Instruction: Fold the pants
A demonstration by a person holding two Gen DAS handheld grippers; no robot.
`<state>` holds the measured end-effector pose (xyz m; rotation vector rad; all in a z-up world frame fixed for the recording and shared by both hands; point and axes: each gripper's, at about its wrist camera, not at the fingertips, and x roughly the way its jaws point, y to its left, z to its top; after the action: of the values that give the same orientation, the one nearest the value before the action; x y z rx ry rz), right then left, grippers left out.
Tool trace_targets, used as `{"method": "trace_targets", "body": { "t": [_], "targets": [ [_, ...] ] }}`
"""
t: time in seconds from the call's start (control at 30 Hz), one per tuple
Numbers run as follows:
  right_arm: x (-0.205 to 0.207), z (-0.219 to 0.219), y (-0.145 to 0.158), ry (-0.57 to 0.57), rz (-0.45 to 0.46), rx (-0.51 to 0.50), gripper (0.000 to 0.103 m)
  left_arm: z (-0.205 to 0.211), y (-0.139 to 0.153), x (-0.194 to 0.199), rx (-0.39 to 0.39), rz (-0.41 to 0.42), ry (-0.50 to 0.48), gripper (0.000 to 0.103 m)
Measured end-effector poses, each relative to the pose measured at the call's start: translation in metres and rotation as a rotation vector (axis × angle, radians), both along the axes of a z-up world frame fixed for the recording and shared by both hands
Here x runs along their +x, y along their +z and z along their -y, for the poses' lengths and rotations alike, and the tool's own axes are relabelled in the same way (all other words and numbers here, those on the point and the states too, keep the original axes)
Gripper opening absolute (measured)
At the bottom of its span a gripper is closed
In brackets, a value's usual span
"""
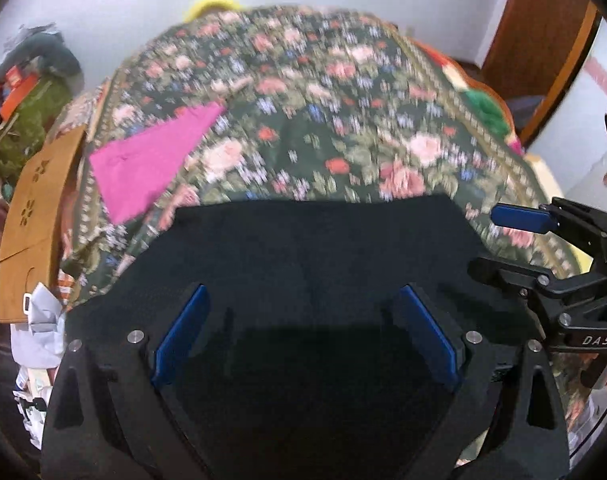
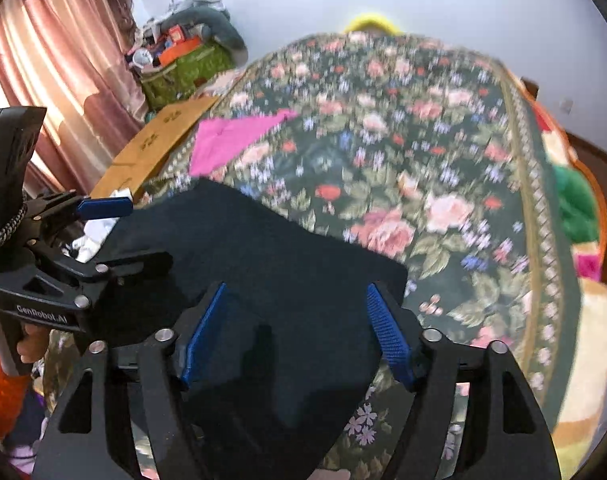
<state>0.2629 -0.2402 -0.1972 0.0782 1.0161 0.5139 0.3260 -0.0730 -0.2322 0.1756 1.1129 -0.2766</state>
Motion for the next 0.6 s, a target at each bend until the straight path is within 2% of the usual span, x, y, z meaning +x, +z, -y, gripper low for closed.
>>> {"method": "trace_targets", "body": {
  "t": [0.1,0.2,0.37,0.6],
  "targets": [
    [0.002,-0.001,-0.018,0.020,-0.059,0.002,0.056,0.004,-0.021,0.005,0.005,-0.068,-0.013,0.096],
    [-0.002,-0.002,-0.031,0.044,-0.104,-0.016,0.055,0.006,-0.037,0.005,0.029,-0.101,-0.022,0.097],
    [-0.015,0.006,-0.031,0.045,-0.103,-0.017,0.055,0.000,-0.037,-0.002,0.035,-0.085,-0.029,0.099],
    [-0.034,0.019,-0.027,0.001,-0.099,-0.023,0.055,-0.016,-0.031,-0.017,0.038,-0.061,0.011,0.100]
  ]
}}
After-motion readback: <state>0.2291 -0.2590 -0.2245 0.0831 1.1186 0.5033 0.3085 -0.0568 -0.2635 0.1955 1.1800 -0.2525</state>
